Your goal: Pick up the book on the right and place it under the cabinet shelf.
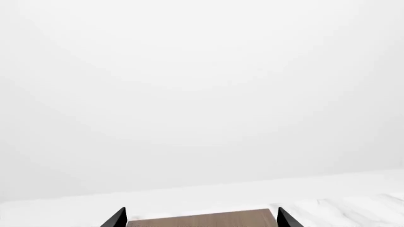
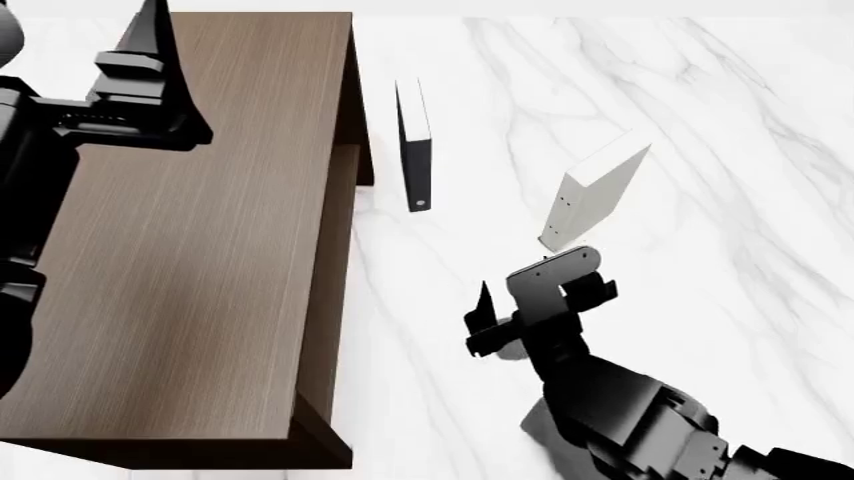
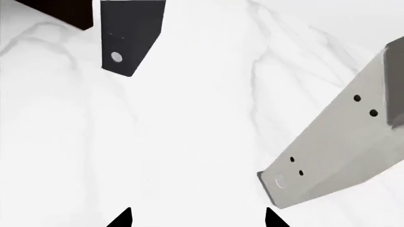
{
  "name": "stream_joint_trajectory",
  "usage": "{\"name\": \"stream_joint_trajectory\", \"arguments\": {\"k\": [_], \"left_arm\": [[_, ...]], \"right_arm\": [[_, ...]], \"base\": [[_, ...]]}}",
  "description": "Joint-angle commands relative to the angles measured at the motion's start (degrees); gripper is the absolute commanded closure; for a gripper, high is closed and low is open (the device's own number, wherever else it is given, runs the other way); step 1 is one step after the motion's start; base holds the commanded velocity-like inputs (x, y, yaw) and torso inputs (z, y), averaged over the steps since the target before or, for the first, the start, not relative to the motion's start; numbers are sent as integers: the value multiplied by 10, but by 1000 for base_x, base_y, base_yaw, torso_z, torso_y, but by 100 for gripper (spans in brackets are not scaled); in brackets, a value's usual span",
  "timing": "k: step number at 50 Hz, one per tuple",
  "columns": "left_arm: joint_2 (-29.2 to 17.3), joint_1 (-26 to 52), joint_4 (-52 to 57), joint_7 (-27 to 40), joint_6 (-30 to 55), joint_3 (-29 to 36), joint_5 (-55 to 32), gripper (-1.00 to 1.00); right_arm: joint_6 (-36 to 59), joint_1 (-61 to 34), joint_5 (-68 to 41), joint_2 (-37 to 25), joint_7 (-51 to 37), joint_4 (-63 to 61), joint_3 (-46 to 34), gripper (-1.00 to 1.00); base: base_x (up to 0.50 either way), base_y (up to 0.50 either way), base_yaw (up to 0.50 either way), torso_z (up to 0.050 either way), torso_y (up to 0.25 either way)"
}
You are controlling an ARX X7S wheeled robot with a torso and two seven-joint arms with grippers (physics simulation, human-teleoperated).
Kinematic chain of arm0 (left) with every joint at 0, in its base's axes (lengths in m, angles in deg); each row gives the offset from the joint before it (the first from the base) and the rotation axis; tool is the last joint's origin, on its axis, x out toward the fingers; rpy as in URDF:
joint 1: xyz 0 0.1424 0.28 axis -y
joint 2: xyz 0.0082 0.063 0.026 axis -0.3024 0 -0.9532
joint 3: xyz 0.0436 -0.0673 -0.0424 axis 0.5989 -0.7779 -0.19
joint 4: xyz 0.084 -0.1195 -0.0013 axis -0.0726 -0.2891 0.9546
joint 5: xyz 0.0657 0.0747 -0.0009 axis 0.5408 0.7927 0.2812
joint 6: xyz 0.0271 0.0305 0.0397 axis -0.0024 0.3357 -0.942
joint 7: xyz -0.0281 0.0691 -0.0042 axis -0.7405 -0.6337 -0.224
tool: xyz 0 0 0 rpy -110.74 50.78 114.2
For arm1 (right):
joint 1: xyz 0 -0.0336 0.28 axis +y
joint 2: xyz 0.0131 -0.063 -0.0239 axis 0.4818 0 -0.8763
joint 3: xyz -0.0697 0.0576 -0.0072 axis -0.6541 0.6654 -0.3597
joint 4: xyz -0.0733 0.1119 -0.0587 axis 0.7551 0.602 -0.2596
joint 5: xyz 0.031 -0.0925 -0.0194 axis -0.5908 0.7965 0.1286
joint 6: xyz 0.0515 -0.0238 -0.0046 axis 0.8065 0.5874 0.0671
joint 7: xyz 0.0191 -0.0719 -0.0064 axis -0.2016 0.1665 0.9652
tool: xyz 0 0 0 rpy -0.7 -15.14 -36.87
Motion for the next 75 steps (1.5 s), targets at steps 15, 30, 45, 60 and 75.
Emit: {"name": "stream_joint_trajectory", "arguments": {"k": [15,30,45,60,75], "left_arm": [[1,8,-6,6,3,12,7,-100],[4,9,-8,14,9,20,5,-100],[-3,12,-5,15,14,28,7,-100],[-5,16,-6,17,15,27,1,-100],[-4,8,-2,21,12,29,0,-100]], "right_arm": [[42,-10,-22,-108,-48,-168,6,-100],[73,-53,-60,-191,-89,-330,34,-100],[125,-117,-89,-235,-115,-410,61,-100],[154,-153,-106,-253,-127,-442,78,-100],[180,-192,-125,-269,-134,-467,97,-100]], "base": [[0,0,0,0,0],[0,0,0,0,0],[0,0,0,0,36],[0,0,0,0,67],[0,0,0,0,93]]}}
